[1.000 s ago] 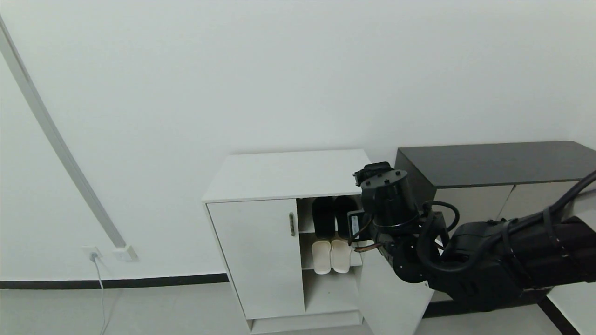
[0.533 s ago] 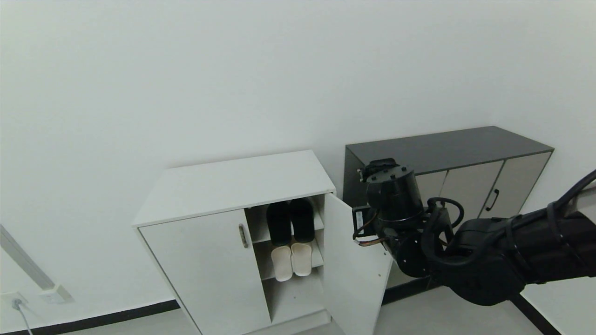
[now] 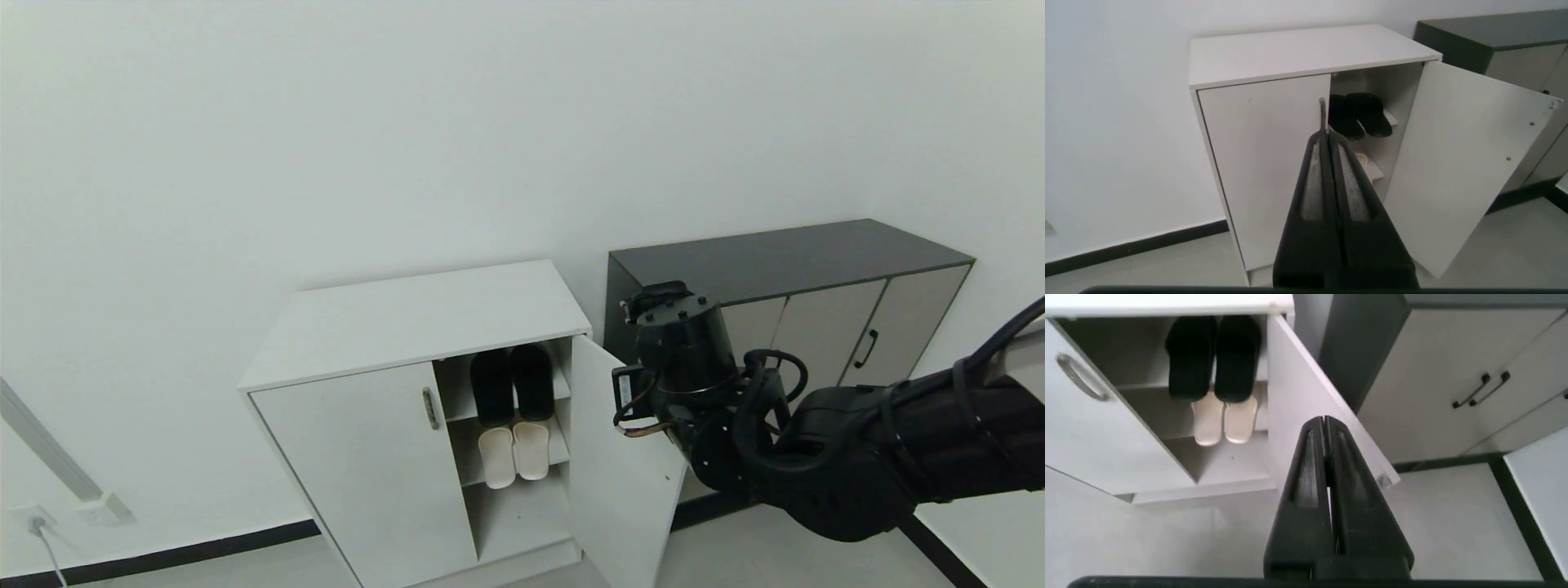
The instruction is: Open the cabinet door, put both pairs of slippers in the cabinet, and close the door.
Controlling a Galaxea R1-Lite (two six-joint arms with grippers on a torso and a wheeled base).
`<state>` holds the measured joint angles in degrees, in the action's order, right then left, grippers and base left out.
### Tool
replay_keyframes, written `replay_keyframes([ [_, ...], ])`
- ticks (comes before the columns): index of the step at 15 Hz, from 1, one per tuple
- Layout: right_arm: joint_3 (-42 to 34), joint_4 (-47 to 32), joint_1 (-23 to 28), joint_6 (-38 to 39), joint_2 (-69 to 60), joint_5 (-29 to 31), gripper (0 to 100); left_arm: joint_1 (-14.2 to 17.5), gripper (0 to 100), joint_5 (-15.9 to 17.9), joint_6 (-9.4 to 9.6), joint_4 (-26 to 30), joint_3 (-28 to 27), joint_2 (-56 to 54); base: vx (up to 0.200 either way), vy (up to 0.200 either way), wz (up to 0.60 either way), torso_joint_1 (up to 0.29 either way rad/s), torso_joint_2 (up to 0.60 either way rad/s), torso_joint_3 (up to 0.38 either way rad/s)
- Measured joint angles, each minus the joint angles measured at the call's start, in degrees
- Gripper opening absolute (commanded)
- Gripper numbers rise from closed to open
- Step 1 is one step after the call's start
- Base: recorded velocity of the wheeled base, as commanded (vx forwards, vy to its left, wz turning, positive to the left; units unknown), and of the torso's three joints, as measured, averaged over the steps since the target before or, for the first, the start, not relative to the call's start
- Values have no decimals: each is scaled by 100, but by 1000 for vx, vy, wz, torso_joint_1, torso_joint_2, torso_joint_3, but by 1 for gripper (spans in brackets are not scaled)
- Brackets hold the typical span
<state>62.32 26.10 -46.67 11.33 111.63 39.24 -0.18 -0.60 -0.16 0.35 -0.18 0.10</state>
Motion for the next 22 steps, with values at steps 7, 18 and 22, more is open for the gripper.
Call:
replay_keyframes([
  [7, 724, 102, 675, -88, 529, -407, 0, -2, 0, 0, 0, 0, 0, 0, 0, 0, 0, 0, 0, 0],
  [18, 1698, 85, 1757, 71, 1963, -1179, 0, 0, 0, -6, 0, -2, 0, 0, 0, 0, 0, 0, 0, 0],
  [22, 1748, 6, 1875, 66, 2178, -1256, 0, 0, 0, -13, -22, -2, 0, 0, 0, 0, 0, 0, 0, 0],
])
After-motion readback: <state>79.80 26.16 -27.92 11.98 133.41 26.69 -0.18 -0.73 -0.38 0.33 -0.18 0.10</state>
